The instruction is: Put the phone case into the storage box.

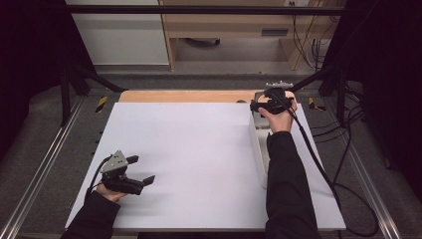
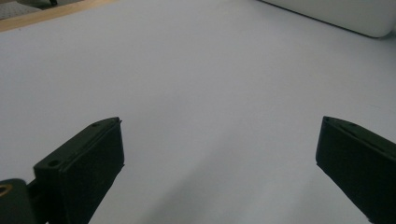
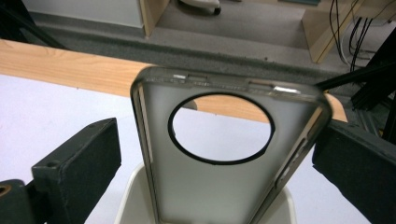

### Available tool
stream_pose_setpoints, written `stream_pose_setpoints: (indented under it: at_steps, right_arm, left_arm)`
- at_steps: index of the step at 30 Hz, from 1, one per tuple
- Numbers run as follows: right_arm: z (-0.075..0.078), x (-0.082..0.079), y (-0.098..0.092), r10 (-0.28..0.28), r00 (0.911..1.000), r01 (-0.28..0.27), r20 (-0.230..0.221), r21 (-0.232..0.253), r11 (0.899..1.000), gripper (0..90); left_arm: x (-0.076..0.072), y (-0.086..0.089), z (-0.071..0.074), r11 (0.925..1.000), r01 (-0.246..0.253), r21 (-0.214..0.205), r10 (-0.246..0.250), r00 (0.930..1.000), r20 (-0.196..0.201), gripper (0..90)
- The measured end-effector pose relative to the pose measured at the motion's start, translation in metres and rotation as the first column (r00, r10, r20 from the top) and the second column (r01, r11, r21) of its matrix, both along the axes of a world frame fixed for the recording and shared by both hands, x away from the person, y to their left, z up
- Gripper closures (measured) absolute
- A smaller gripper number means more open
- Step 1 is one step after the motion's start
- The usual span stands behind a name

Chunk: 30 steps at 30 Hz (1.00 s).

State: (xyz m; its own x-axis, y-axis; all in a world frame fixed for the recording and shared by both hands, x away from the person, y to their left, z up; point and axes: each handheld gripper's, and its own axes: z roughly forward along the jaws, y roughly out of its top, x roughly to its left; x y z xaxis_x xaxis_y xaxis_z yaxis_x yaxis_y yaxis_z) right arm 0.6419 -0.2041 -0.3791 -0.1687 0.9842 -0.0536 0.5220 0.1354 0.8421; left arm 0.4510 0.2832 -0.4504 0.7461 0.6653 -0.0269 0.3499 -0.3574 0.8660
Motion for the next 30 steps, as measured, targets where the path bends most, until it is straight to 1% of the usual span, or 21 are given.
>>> stream_pose_setpoints:
  at_steps: [1,3,9,10,15,18,21,24,25,27,28,30]
  right_arm:
    - [0.001,-0.001,-0.001,0.007,0.9999,-0.007,0.011,-0.001,1.0,1.8]
    - [0.004,-0.002,0.0,0.007,0.9998,-0.007,0.017,0.014,1.0,2.0]
    - [0.012,-0.008,-0.001,0.035,0.998,-0.036,0.052,0.027,0.999,1.9]
    - [0.014,-0.01,-0.001,0.04,0.9976,-0.042,0.056,0.036,0.998,2.0]
    - [0.025,-0.021,0.001,0.081,0.9926,-0.087,0.091,0.058,0.995,2.2]
    - [0.031,-0.03,0.002,0.124,0.9866,-0.133,0.106,0.084,0.988,2.3]
    - [0.037,-0.039,0.003,0.153,0.9808,-0.166,0.121,0.104,0.981,2.4]
    - [0.041,-0.049,0.003,0.192,0.9726,-0.207,0.131,0.119,0.971,2.2]
    - [0.043,-0.053,0.004,0.205,0.9694,-0.221,0.136,0.117,0.968,2.2]
    - [0.045,-0.061,0.005,0.236,0.9598,-0.254,0.152,0.115,0.96,2.1]
    - [0.047,-0.065,0.006,0.245,0.9569,-0.265,0.156,0.121,0.957,2.0]
    - [0.049,-0.072,0.008,0.267,0.9479,-0.292,0.174,0.139,0.946,2.1]
  left_arm:
    - [0.0,0.0,0.0,1.0,0.0,0.0,0.0,1.0,0.0,0.4]
    - [0.0,0.0,0.0,1.0,0.0,0.0,0.0,1.0,-0.001,0.4]
    - [0.0,0.0,0.0,1.0,-0.002,-0.001,0.002,1.0,0.001,0.4]
    - [0.0,0.0,0.0,1.0,-0.002,-0.001,0.002,1.0,0.001,0.4]
    - [0.0,0.0,0.001,1.0,-0.004,-0.002,0.004,1.0,0.003,0.4]
    - [-0.001,0.0,0.001,1.0,-0.007,-0.006,0.007,1.0,0.006,0.4]
    - [-0.001,0.001,0.001,0.9999,-0.01,-0.007,0.01,0.9999,0.006,0.4]
    - [-0.001,0.001,0.001,0.9999,-0.011,-0.009,0.011,0.9999,0.005,0.4]
    - [-0.001,0.001,0.001,0.9999,-0.011,-0.007,0.011,0.9999,0.005,0.4]
    - [-0.001,0.001,0.002,0.9999,-0.012,-0.01,0.012,0.9999,0.006,0.4]
    - [-0.001,0.001,0.002,0.9999,-0.012,-0.012,0.012,0.9999,0.007,0.4]
    - [-0.002,0.001,0.002,0.9998,-0.012,-0.015,0.012,0.9999,0.009,0.4]
